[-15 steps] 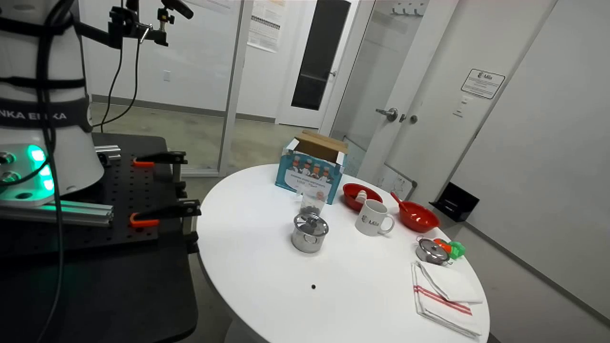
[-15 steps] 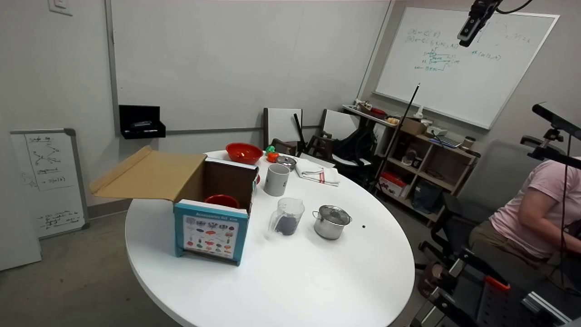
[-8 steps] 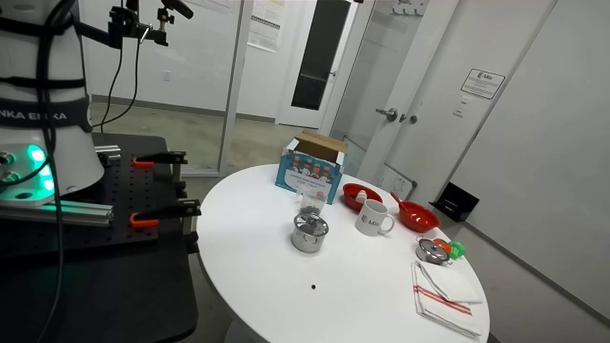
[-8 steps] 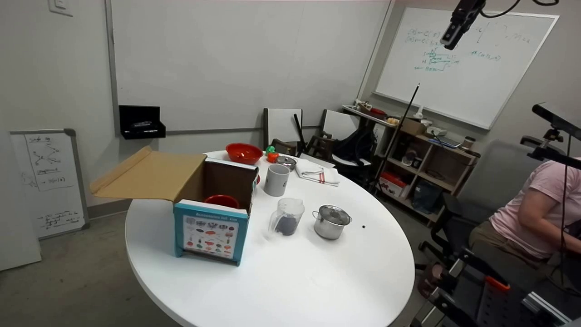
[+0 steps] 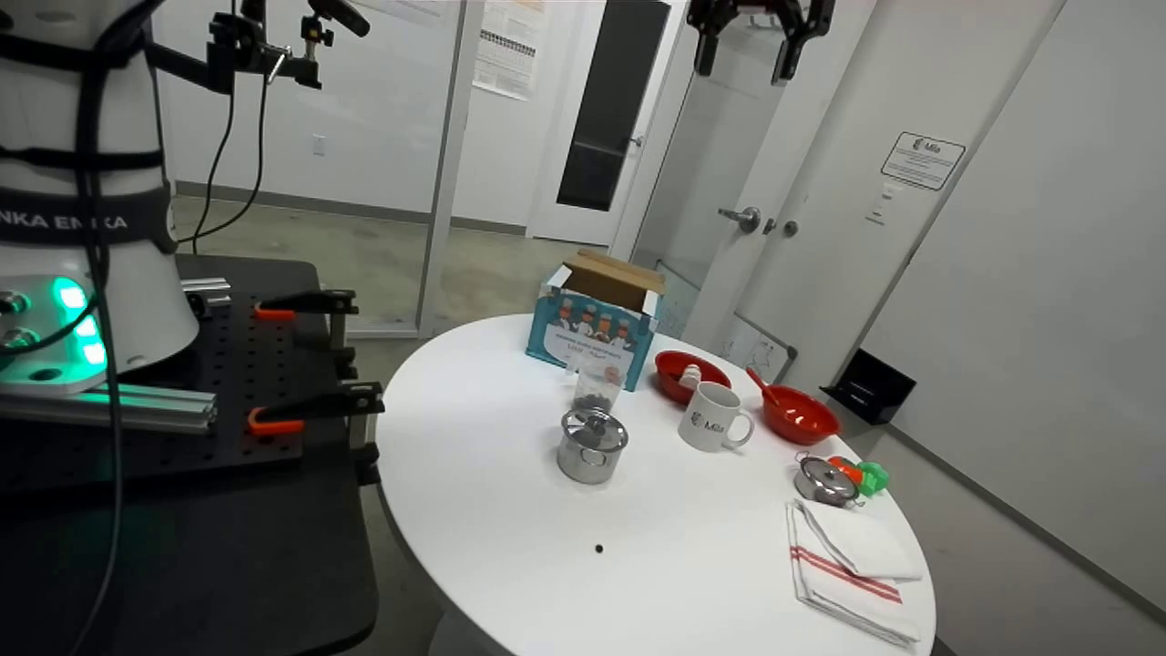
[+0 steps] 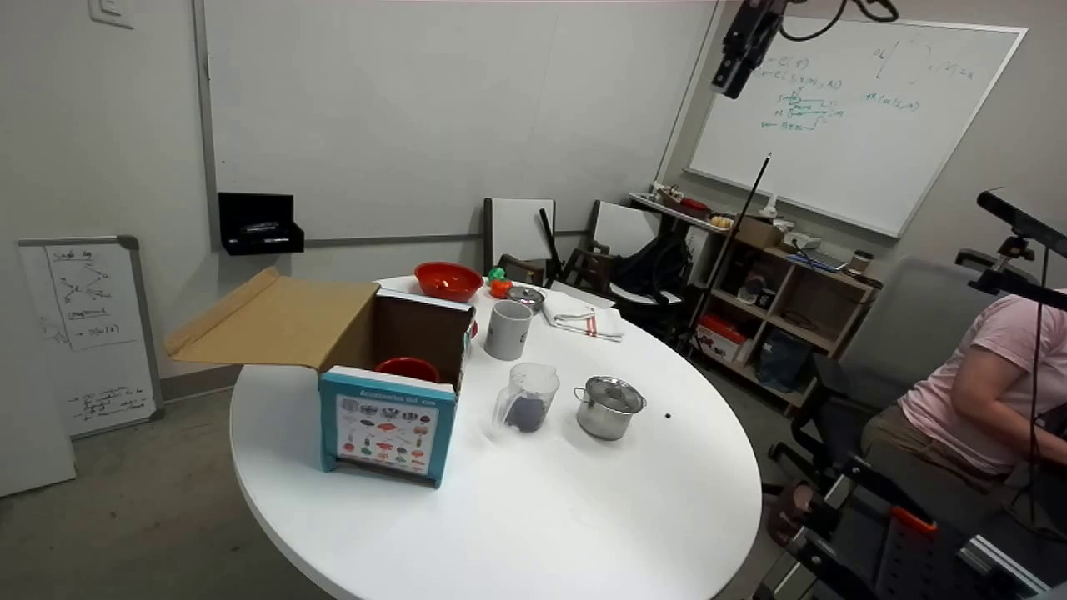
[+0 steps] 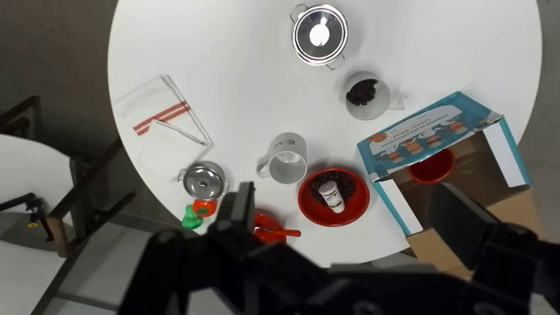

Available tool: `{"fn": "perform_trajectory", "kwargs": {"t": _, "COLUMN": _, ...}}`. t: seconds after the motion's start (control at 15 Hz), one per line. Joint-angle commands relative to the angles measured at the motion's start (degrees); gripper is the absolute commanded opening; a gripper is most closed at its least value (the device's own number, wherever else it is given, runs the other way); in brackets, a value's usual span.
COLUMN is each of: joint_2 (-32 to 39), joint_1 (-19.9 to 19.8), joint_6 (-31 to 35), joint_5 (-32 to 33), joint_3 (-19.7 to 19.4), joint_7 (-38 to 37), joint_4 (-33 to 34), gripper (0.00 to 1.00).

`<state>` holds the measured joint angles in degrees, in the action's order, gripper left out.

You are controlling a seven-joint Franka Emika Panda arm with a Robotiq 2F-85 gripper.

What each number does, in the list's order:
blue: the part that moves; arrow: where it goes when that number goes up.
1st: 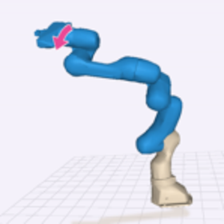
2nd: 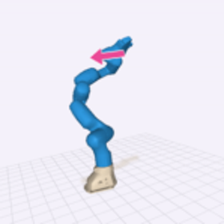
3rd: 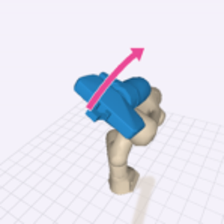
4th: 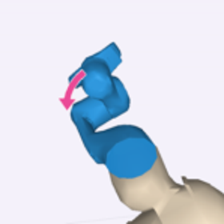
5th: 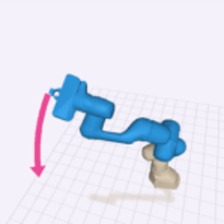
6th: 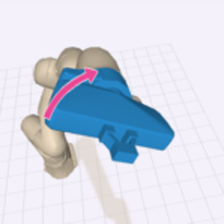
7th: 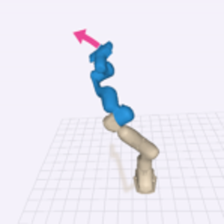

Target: Pick up the orange cup from the box and put it on the table.

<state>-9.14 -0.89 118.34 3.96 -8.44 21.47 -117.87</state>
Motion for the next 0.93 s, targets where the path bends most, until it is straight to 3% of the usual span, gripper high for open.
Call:
{"fn": "perform_trajectory", "kwargs": {"t": 0.0, "joint_2": 10.7, "joint_1": 1.5, "joint_6": -2.1, "joint_5": -1.9, "joint_3": 3.7, "joint_7": -0.1, "joint_4": 8.2, "gripper": 1.00}}
{"fn": "perform_trajectory", "kwargs": {"t": 0.33, "joint_2": 20.8, "joint_1": 3.5, "joint_6": -3.7, "joint_5": -0.2, "joint_3": 9.5, "joint_7": 1.1, "joint_4": 12.3, "gripper": 1.00}}
{"fn": "perform_trajectory", "kwargs": {"t": 0.6, "joint_2": 26.9, "joint_1": 6.1, "joint_6": 2.4, "joint_5": 5.5, "joint_3": 11.7, "joint_7": -6.3, "joint_4": 14.0, "gripper": 1.00}}
{"fn": "perform_trajectory", "kwargs": {"t": 0.67, "joint_2": 23.7, "joint_1": 4.7, "joint_6": 1.6, "joint_5": 2.9, "joint_3": 12.0, "joint_7": -3.5, "joint_4": 10.7, "gripper": 1.00}}
{"fn": "perform_trajectory", "kwargs": {"t": 0.87, "joint_2": 26.4, "joint_1": 5.8, "joint_6": 2.5, "joint_5": 4.5, "joint_3": 12.3, "joint_7": -5.6, "joint_4": 12.4, "gripper": 1.00}}
